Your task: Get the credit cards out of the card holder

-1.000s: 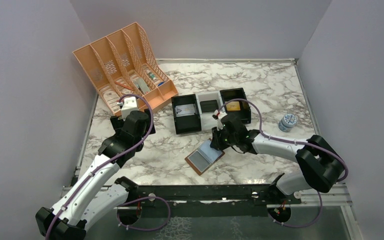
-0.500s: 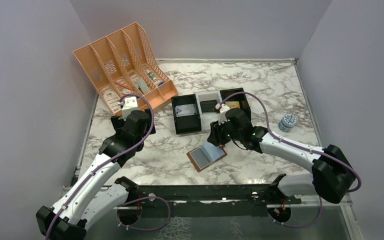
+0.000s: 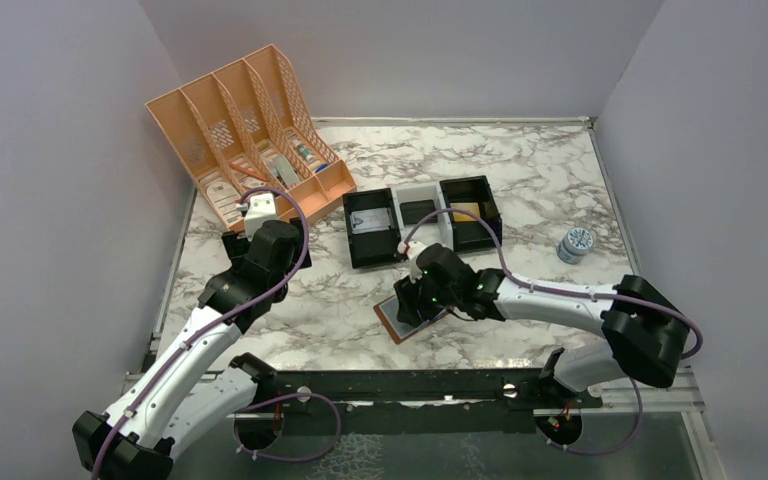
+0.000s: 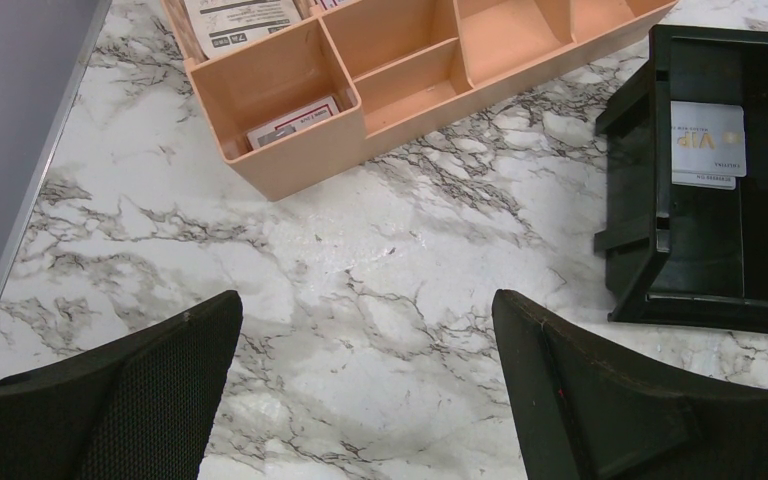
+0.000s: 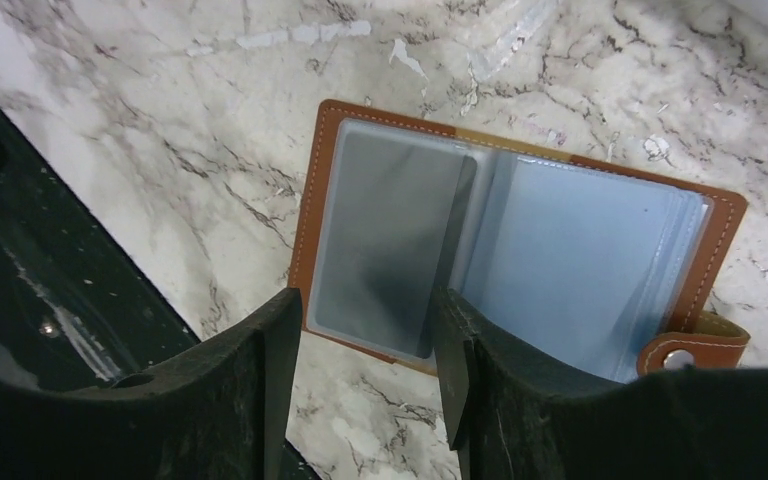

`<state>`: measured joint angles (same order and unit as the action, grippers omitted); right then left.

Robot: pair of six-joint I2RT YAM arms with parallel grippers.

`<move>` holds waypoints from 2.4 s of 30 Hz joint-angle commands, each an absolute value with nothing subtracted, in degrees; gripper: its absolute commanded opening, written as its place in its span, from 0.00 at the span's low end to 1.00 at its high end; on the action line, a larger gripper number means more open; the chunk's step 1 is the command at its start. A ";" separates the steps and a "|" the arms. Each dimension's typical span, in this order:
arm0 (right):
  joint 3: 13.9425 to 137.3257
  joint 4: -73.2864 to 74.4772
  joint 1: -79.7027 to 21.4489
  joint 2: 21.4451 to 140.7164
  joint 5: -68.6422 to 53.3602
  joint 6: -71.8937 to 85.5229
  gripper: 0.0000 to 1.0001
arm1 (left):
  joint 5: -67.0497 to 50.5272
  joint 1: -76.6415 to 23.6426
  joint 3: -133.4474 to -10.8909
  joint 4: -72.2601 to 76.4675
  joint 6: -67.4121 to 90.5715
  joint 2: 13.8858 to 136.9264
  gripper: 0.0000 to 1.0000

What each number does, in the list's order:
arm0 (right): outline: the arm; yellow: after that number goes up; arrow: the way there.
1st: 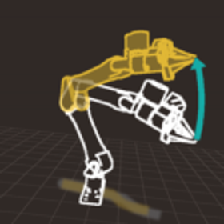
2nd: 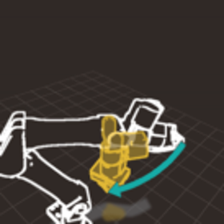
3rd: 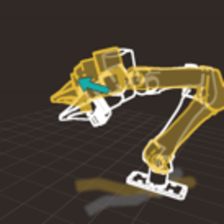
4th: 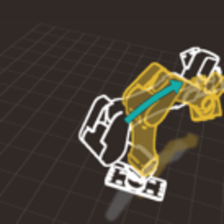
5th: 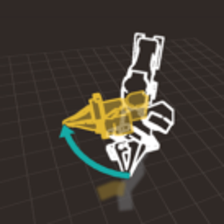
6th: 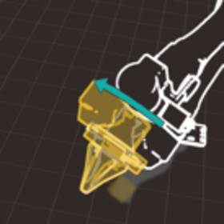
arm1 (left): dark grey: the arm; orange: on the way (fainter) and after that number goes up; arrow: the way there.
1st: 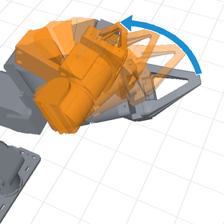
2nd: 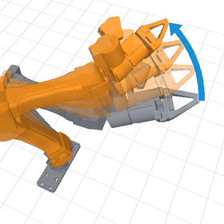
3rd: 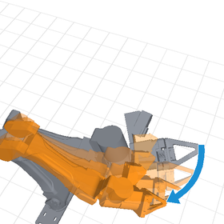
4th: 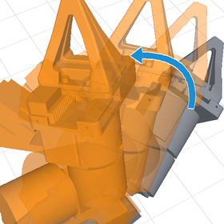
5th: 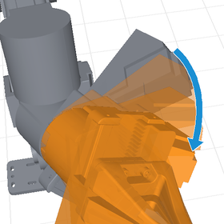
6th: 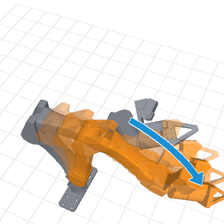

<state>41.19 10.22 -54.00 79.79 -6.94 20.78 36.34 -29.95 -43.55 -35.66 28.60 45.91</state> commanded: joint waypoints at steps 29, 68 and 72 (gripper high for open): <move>50.16 16.14 -64.76 96.60 13.08 21.44 0.21 | 33.77 -29.36 -43.42 -36.03 27.41 47.86 0.99; 40.39 -2.76 -53.53 86.81 -14.70 39.37 0.01 | 0.26 -47.93 -21.77 1.58 56.40 53.32 0.79; 39.59 -4.15 -53.52 85.93 -14.59 40.30 0.01 | 2.72 -49.48 -19.28 4.27 60.22 53.58 0.78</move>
<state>40.64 -0.30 -53.74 88.01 -13.21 38.09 -1.43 -48.27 -21.58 -1.21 55.46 53.43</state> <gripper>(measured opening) 0.014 0.785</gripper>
